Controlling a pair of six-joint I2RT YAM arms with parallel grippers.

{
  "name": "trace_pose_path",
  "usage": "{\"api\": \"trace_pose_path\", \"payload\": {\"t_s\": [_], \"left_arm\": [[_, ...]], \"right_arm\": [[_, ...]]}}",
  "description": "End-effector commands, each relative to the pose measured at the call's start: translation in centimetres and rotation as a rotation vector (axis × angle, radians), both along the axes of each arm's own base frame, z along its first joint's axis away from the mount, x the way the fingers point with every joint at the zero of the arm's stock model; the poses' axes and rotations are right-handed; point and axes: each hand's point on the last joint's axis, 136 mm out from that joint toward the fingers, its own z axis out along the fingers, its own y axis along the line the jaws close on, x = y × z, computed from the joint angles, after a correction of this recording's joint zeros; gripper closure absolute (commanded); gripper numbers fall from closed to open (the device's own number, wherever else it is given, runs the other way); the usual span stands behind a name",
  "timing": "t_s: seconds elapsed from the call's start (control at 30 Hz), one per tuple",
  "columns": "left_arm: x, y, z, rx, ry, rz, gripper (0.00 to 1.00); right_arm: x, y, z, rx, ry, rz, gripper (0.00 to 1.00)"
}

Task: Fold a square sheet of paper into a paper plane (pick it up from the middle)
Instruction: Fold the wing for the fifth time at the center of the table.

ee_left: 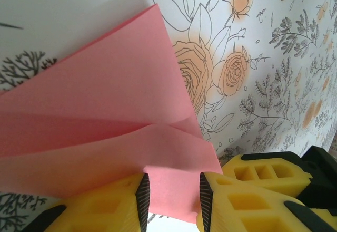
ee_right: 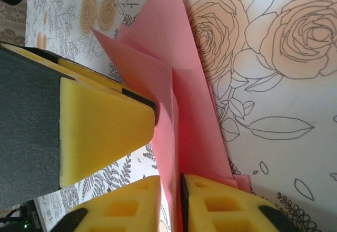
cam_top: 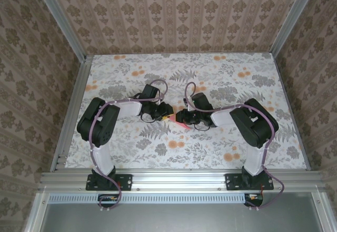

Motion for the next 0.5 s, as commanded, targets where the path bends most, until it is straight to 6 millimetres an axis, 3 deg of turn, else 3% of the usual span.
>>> {"api": "trace_pose_path", "payload": {"t_s": [0.0,0.23,0.47], "left_arm": [[0.0,0.9,-1.4,0.056,0.026,0.006,0.66],[0.0,1.1,-2.0,0.052,0.067,0.029,0.67],[-0.1,1.0,-2.0,0.046,0.075,0.027,0.67]], "right_arm": [[-1.0,-1.2,0.2,-0.040,0.047,0.028,0.75],[-2.1,-1.7,2.6,-0.027,0.009,0.103,0.69],[-3.3,-1.9,2.0,-0.038,0.033,0.147,0.68]]}}
